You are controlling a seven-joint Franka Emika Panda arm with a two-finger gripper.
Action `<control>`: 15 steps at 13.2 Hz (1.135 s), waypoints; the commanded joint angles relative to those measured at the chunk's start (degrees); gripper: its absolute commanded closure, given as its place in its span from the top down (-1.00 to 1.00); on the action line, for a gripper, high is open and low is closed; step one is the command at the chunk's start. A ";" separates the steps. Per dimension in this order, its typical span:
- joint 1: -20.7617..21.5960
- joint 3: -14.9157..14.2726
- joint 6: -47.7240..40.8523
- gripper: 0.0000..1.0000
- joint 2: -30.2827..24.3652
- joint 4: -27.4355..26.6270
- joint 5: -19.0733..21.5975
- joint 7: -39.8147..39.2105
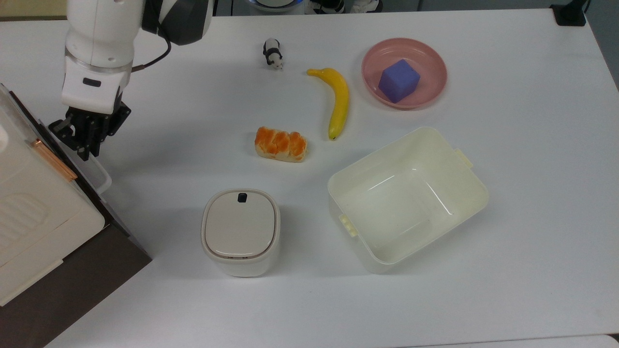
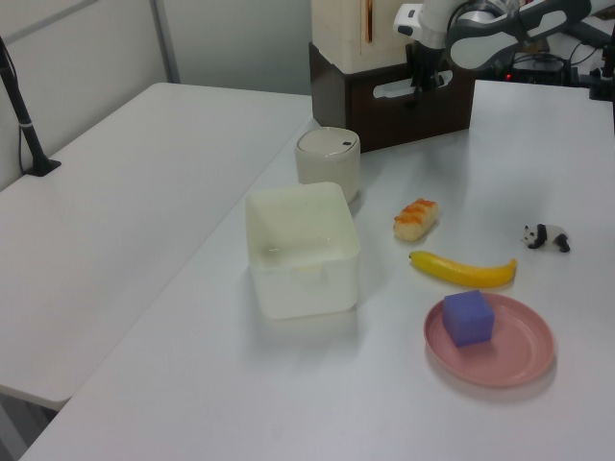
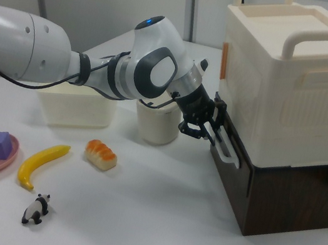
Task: Slide open the drawer
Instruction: 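Lower the gripper and grasp the white drawer handle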
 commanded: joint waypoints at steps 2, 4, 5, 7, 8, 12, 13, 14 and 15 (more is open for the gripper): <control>0.10 -0.25 0.76 -0.94 0.88 0.27 -0.38 -0.07; 0.10 -0.25 0.76 -0.97 0.53 0.09 0.06 1.07; 0.10 -0.25 0.76 -1.00 0.35 -0.08 0.06 4.12; 0.37 -0.16 0.33 -1.00 0.00 -0.61 -0.03 7.22; 0.45 -0.16 0.24 -1.00 -0.18 -1.05 0.06 7.93; 0.80 -0.07 0.06 -1.00 -1.05 -2.80 0.06 11.62; 0.89 0.01 0.06 -1.00 -2.01 -3.85 0.06 11.97; 1.07 0.10 0.06 -1.00 -3.07 -5.00 0.06 11.98; 1.94 0.10 0.06 -1.00 -3.86 -6.57 0.06 12.24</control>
